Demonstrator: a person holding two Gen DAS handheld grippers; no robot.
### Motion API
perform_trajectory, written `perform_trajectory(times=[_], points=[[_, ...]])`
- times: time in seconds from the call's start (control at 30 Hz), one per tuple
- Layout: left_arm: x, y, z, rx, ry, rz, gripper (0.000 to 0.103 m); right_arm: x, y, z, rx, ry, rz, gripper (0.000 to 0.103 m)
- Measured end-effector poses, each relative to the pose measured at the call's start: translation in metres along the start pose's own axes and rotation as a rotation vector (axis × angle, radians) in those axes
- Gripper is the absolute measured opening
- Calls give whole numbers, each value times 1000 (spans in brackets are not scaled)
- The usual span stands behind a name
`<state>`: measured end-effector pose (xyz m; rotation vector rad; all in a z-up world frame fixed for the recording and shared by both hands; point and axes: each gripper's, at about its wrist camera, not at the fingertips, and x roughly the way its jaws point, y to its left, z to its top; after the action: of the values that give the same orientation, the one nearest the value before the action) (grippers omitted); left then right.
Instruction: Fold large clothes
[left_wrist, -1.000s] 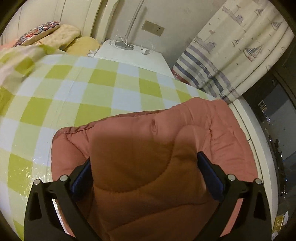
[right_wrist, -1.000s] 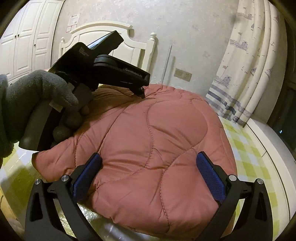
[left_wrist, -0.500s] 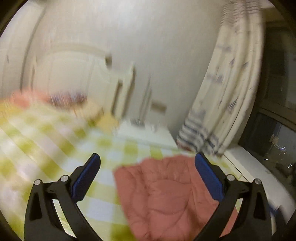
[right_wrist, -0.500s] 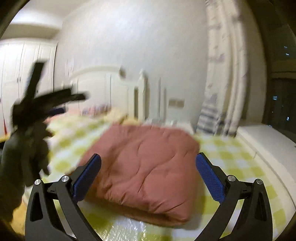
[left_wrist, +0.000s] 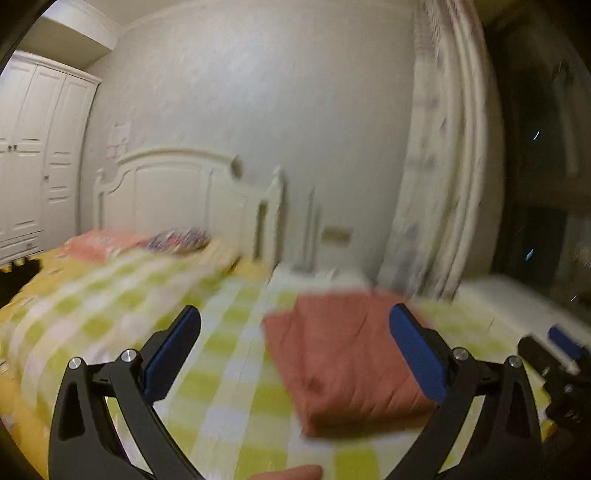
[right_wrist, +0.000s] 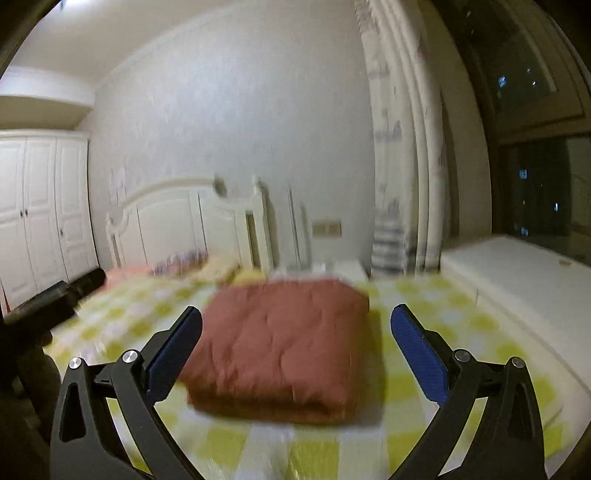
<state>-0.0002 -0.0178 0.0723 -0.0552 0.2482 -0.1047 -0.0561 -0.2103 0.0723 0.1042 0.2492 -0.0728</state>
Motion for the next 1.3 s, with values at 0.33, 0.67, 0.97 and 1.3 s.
perform_trajectory(times=[0.33, 0.67, 0.97, 1.3], points=[[21, -18, -45, 86, 138, 16, 101, 18, 4, -51, -17, 166, -43, 98], [30, -10, -46, 73, 164, 28, 101, 18, 13, -53, -30, 161, -45, 98], [30, -11, -49, 83, 165, 26, 101, 19, 14, -54, -26, 165, -41, 98], [30, -12, -50, 86, 168, 24, 101, 17, 14, -54, -15, 164, -45, 98]])
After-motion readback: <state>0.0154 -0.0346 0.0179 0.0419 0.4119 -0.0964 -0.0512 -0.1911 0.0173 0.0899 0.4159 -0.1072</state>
